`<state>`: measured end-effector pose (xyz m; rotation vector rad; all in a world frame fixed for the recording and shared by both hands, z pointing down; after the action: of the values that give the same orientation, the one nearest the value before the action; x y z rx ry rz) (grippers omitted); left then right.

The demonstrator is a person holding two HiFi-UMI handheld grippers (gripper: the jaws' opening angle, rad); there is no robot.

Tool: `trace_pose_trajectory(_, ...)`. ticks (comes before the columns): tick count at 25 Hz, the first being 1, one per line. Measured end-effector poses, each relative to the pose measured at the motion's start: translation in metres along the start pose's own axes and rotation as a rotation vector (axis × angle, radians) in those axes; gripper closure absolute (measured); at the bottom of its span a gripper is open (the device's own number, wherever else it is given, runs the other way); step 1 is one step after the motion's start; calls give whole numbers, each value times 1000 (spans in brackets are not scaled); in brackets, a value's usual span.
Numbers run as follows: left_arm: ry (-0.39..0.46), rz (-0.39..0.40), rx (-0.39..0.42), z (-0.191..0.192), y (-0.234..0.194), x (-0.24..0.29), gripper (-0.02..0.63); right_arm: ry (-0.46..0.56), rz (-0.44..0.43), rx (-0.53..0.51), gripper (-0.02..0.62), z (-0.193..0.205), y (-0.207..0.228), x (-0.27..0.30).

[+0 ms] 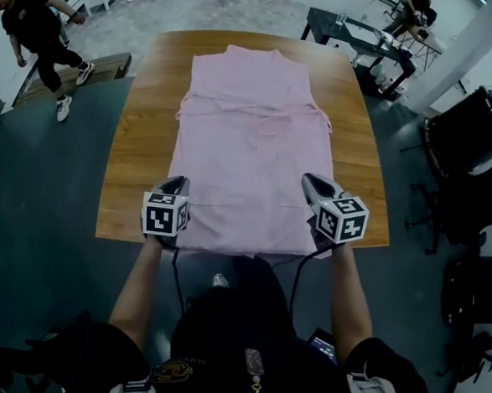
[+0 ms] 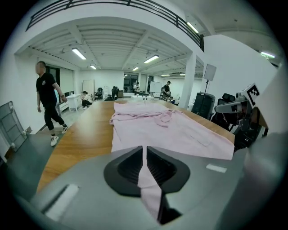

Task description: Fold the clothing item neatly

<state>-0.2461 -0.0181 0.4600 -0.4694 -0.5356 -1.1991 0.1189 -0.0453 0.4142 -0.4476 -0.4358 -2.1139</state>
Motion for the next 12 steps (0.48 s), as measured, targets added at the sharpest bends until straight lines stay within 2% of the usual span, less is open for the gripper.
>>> trace_pose_trajectory(3, 21, -3, 0, 20, 6, -19, 566, 3, 21, 2, 583, 19, -8, -20)
trace_pose_trajectory(6, 7, -11, -9, 42, 9, -32, 560, -21, 28, -5, 583, 37, -13, -35)
trace_pose_trajectory(12, 11, -23, -41, 75, 13, -49, 552, -64, 35, -8, 583, 63, -15, -45)
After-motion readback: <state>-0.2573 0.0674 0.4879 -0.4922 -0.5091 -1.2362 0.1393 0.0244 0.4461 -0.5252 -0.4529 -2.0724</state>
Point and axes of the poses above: the fingertips, and each gripper's own axes: x forward along the fingers, y to its right, z out of its underside, the point moved 8 cm from there along -x, backward along the fingers
